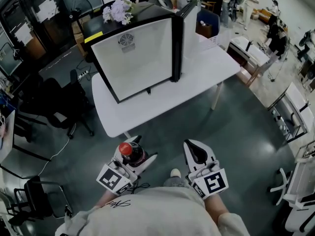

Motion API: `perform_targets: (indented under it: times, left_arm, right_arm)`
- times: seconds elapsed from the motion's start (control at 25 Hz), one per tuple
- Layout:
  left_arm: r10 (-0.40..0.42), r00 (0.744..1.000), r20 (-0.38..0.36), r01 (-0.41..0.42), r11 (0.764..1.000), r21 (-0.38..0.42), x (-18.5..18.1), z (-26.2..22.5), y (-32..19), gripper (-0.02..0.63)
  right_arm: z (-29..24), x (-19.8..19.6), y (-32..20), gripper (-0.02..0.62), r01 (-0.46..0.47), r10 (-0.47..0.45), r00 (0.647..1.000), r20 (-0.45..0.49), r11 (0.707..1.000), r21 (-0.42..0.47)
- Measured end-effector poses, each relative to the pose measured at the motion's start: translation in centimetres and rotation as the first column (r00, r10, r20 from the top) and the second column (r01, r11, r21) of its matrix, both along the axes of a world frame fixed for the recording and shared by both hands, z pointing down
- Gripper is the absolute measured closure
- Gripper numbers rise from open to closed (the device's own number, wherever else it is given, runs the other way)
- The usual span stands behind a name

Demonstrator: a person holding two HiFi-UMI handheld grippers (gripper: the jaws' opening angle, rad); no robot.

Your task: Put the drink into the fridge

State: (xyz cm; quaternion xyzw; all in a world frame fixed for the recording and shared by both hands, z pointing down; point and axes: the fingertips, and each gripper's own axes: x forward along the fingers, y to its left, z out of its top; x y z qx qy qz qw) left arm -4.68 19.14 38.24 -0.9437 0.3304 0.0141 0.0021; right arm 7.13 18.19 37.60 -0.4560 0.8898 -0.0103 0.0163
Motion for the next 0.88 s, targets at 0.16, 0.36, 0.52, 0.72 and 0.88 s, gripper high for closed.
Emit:
perform_targets:
  times: [0.16,0.36,0.52,0.72,0.88]
  left_arm:
    - [-0.006,1.000,-0.001,0.006,1.000,0.005,1.1,-0.5,-1.7,0.282]
    - [-0.013,1.000,-0.001,0.013,1.000,0.002,2.0,-0.3,-3.4,0.282]
    - [-0.021,1.000,-0.002,0.021,1.000,0.004,2.7,-0.5,-4.6,0.282]
    - [-0.037,0.999,-0.001,0.037,0.999,0.002,3.4,-0.6,-5.9,0.282]
    - [-0.048,0.999,0.001,0.048,0.999,-0.001,4.1,-0.5,-6.8,0.282]
  right_arm:
    - [-0.5,1.1,-1.8,0.584,0.004,-0.004,1.000,-0.007,1.000,0.015]
    - [-0.1,1.9,-3.5,0.584,0.015,-0.015,1.000,-0.013,1.000,0.012]
    - [-0.1,2.4,-4.8,0.584,0.030,-0.029,0.999,-0.014,1.000,0.010]
    - [-0.1,3.1,-6.3,0.584,0.047,-0.047,0.999,-0.020,0.999,0.016]
    - [-0.1,3.8,-7.2,0.584,0.061,-0.060,0.998,-0.025,0.998,0.019]
